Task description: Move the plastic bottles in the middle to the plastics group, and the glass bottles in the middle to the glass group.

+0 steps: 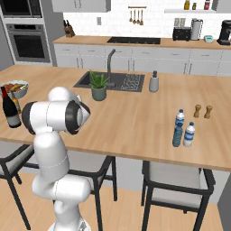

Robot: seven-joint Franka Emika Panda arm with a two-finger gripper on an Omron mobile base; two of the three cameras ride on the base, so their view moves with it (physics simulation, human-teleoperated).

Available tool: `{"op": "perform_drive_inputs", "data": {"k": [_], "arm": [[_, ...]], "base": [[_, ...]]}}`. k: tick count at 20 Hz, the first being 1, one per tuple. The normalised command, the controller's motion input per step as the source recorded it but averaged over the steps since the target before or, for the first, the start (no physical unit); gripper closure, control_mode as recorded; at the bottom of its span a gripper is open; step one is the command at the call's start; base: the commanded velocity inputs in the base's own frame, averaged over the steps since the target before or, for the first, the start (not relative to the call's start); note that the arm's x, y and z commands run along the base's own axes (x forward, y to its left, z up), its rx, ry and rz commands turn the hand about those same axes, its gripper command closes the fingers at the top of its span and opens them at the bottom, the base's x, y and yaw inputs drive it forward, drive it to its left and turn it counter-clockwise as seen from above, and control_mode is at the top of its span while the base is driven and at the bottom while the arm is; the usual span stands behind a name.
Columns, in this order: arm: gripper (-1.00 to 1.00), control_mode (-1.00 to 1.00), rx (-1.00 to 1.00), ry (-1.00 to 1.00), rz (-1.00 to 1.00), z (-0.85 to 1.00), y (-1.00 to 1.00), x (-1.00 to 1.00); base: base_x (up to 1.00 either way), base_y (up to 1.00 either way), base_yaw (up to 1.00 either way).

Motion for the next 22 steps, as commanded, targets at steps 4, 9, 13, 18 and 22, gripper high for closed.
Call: {"op": "perform_drive_inputs", "data": {"k": [4,9,13,18,22], "arm": [[1.0,-1.0,0.0,0.0,0.0,0.0,0.0,0.0],[1.0,-1.0,0.0,-0.01,0.02,0.13,0.01,0.0],[1.0,-1.0,0.0,-0.06,0.01,0.36,0.06,0.0],[1.0,-1.0,0.0,-0.02,0.06,0.2,0.14,0.15],[1.0,-1.0,0.0,0.0,0.09,0.01,0.25,0.14]], "base": [[0.0,0.0,0.0],[0.0,0.0,0.0],[0.0,0.0,0.0],[0.0,0.0,0.0],[0.0,0.0,0.0]]}}
